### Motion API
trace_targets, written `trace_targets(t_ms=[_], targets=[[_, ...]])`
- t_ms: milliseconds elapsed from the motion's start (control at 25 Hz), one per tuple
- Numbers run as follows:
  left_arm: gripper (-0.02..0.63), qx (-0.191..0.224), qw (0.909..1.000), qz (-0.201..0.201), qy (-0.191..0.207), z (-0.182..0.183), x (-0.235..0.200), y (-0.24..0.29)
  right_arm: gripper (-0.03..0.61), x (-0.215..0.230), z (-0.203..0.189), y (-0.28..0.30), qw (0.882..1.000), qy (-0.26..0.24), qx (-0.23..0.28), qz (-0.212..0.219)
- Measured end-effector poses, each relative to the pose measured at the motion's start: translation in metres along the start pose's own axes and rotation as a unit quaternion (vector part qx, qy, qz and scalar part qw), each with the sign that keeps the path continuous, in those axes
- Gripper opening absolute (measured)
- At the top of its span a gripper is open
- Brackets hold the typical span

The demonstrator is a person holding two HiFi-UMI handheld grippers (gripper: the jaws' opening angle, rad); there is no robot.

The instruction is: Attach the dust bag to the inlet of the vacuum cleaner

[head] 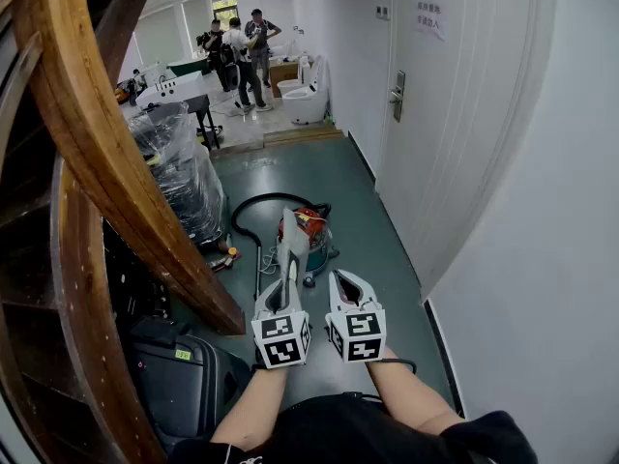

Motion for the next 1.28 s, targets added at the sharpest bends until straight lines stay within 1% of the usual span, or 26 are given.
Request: trace_targets(t_ms=[120, 320, 680, 920, 1120, 1280], targets=[[0.025, -0.005, 0.9999, -0.009, -0.005, -0.004, 0.003, 0.000, -0.002, -0.002, -0.002, -0.003, 1.000, -0.004, -0.001, -0.003], [0.025, -0.009, 0.9998, -0.011, -0.015, -0.006, 0.002, 0.003, -0.002, -0.004, -0.003, -0.001, 1.000, -0.003, -0.006, 0.002], [0.025, -0.017, 0.9997, -0.013, -0.013, -0.006, 0.009, 0.008, -0.002, 0.006, -0.008, -0.001, 1.000, 0.023, -0.010, 0.003], [0.026, -0.020, 0.9997, -0.003, -0.012, -0.007, 0.019, 0.014, -0.002, 0.017, -0.011, -0.001, 0.999, 0.030, -0.014, 0.014], [0.026, -0.020, 0.9996, 0.009, -0.018, -0.012, 0.031, 0.023, -0.002, 0.030, -0.018, -0.005, 0.999, 0.024, -0.015, 0.028], [0.026, -0.022, 0.9994, 0.018, -0.020, -0.018, 0.039, 0.031, -0.002, 0.040, -0.026, -0.006, 0.999, 0.020, -0.025, 0.038]])
Point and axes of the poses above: the fingertips, and each gripper's own axes: y forward along the fingers, x to its right, z out of its top, the point moved 9 cm from there along -y, backward along the fingers, and after that the axes turned 3 degrees about x, right-handed, at the moved point
